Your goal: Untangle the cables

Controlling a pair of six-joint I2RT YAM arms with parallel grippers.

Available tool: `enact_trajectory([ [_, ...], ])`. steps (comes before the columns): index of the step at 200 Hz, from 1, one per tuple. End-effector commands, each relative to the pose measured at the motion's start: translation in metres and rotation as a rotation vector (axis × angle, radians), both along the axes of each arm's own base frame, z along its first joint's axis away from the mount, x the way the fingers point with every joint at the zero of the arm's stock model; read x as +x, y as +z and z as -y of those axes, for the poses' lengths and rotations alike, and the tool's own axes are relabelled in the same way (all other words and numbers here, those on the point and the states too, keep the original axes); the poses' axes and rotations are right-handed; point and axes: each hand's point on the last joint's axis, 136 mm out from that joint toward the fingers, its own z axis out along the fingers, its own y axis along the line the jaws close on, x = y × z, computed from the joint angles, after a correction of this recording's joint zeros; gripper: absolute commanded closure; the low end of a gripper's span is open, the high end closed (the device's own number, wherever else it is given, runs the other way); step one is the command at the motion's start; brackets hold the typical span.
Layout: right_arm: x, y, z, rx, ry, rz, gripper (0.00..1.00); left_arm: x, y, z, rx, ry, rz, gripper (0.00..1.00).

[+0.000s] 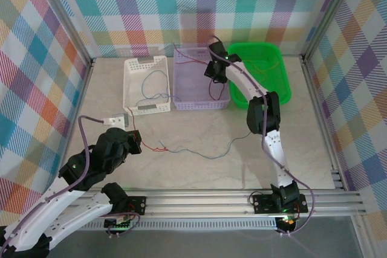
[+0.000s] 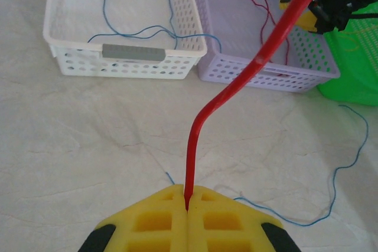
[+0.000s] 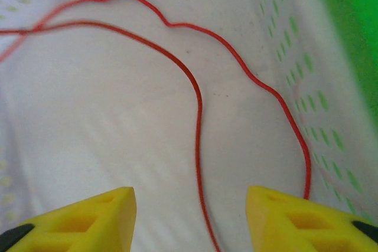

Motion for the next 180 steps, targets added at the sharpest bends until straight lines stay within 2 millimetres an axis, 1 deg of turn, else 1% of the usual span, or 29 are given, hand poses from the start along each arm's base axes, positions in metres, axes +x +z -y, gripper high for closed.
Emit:
enact_trajectory([
  [1, -0.003, 0.076, 0.001, 0.056, -0.004, 0.168, 0.44, 0.007, 0.029, 0.008, -0.021, -0.030, 0.063, 1.00],
  [11, -0.006, 0.094, 0.000, 0.086, 0.005, 0.223, 0.42, 0.011, 0.036, 0.011, -0.009, -0.039, 0.075, 1.00],
  [18, -0.009, 0.105, -0.002, 0.107, 0.018, 0.255, 0.40, 0.015, 0.045, 0.014, -0.004, -0.047, 0.088, 1.00],
  [29, -0.015, 0.127, -0.002, 0.138, 0.037, 0.305, 0.39, 0.022, 0.057, 0.022, 0.009, -0.066, 0.108, 1.00],
  [42, -0.024, 0.150, -0.002, 0.157, 0.060, 0.347, 0.38, 0.032, 0.079, 0.029, 0.022, -0.079, 0.149, 1.00],
  [56, -0.038, 0.167, 0.003, 0.161, 0.079, 0.378, 0.36, 0.044, 0.105, 0.038, 0.039, -0.093, 0.204, 1.00],
  [60, -0.043, 0.175, 0.005, 0.164, 0.084, 0.395, 0.36, 0.047, 0.113, 0.041, 0.044, -0.097, 0.221, 1.00],
  [66, -0.050, 0.181, 0.008, 0.165, 0.095, 0.413, 0.34, 0.053, 0.125, 0.046, 0.051, -0.107, 0.246, 1.00],
  [68, -0.053, 0.188, 0.009, 0.168, 0.099, 0.427, 0.34, 0.055, 0.128, 0.047, 0.055, -0.112, 0.252, 1.00],
  [70, -0.056, 0.186, 0.010, 0.166, 0.102, 0.427, 0.33, 0.056, 0.133, 0.049, 0.056, -0.114, 0.263, 1.00],
  [73, -0.061, 0.193, 0.012, 0.170, 0.108, 0.442, 0.33, 0.059, 0.139, 0.051, 0.061, -0.118, 0.275, 1.00],
  [89, -0.087, 0.211, 0.023, 0.169, 0.130, 0.492, 0.31, 0.078, 0.169, 0.062, 0.088, -0.130, 0.342, 1.00],
  [97, -0.101, 0.212, 0.030, 0.163, 0.137, 0.500, 0.30, 0.089, 0.181, 0.066, 0.106, -0.126, 0.366, 1.00],
  [98, -0.103, 0.216, 0.031, 0.165, 0.137, 0.508, 0.30, 0.091, 0.182, 0.066, 0.108, -0.124, 0.368, 1.00],
  [103, -0.113, 0.217, 0.036, 0.161, 0.138, 0.516, 0.29, 0.098, 0.188, 0.070, 0.115, -0.125, 0.377, 1.00],
  [105, -0.117, 0.221, 0.037, 0.165, 0.141, 0.527, 0.29, 0.102, 0.188, 0.071, 0.118, -0.126, 0.378, 1.00],
  [111, -0.129, 0.221, 0.043, 0.161, 0.149, 0.535, 0.28, 0.110, 0.197, 0.075, 0.117, -0.130, 0.394, 1.00],
  [121, -0.150, 0.224, 0.052, 0.162, 0.158, 0.556, 0.25, 0.129, 0.201, 0.082, 0.123, -0.133, 0.402, 1.00],
  [127, -0.161, 0.222, 0.057, 0.161, 0.162, 0.556, 0.21, 0.142, 0.201, 0.086, 0.120, -0.134, 0.401, 1.00],
  [133, -0.174, 0.226, 0.062, 0.165, 0.165, 0.568, 0.18, 0.155, 0.202, 0.089, 0.121, -0.137, 0.404, 1.00],
  [148, -0.204, 0.222, 0.075, 0.152, 0.182, 0.560, 0.08, 0.191, 0.193, 0.098, 0.122, -0.138, 0.379, 1.00],
  [156, -0.220, 0.226, 0.081, 0.150, 0.195, 0.573, 0.00, 0.209, 0.188, 0.102, 0.115, -0.141, 0.363, 1.00],
  [165, -0.238, 0.226, 0.089, 0.147, 0.201, 0.581, 0.00, 0.229, 0.183, 0.107, 0.110, -0.147, 0.354, 1.00],
  [180, -0.268, 0.226, 0.102, 0.140, 0.218, 0.596, 0.00, 0.264, 0.168, 0.115, 0.112, -0.147, 0.331, 1.00],
])
